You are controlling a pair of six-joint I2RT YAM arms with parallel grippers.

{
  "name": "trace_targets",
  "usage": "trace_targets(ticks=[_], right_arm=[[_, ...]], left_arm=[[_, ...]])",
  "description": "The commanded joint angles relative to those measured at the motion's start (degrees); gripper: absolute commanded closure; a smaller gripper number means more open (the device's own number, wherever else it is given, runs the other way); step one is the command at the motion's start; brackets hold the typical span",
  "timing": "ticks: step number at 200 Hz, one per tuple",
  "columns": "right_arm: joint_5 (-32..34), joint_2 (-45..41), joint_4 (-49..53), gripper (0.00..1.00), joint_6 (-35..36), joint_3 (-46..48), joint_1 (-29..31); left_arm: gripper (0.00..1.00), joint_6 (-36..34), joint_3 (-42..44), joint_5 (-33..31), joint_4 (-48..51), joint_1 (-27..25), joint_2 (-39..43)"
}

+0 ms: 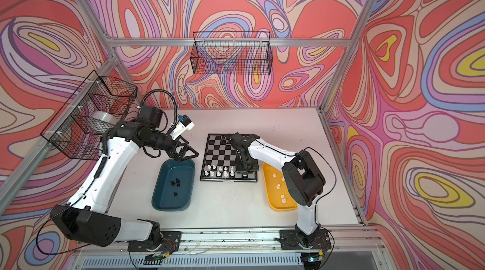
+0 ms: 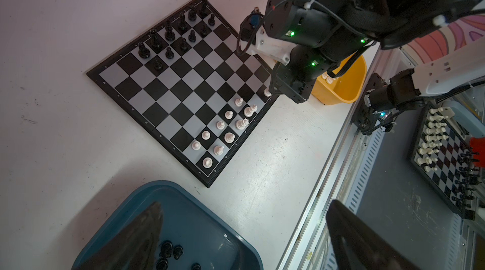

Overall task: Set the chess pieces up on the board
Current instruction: 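Lower the white pawn onto the square beside the other white pawns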

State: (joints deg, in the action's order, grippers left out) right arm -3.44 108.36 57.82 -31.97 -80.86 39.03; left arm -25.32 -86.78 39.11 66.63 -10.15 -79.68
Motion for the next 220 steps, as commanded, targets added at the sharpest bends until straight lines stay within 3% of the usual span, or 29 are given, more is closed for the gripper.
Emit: trace_targets(ticks=[1, 220], right_arm=[[0.23, 0.94, -0.59, 0.93, 0.68, -1.14, 0.44], [1.87, 2.65, -0.52, 0.89, 0.63, -1.58, 0.53]], left_arm=[[0.02, -0.91, 0.65, 0.0, 0.78, -0.19, 1.37], [0.02, -0.97, 1.95, -0.53, 0.43, -0.22, 2.64]])
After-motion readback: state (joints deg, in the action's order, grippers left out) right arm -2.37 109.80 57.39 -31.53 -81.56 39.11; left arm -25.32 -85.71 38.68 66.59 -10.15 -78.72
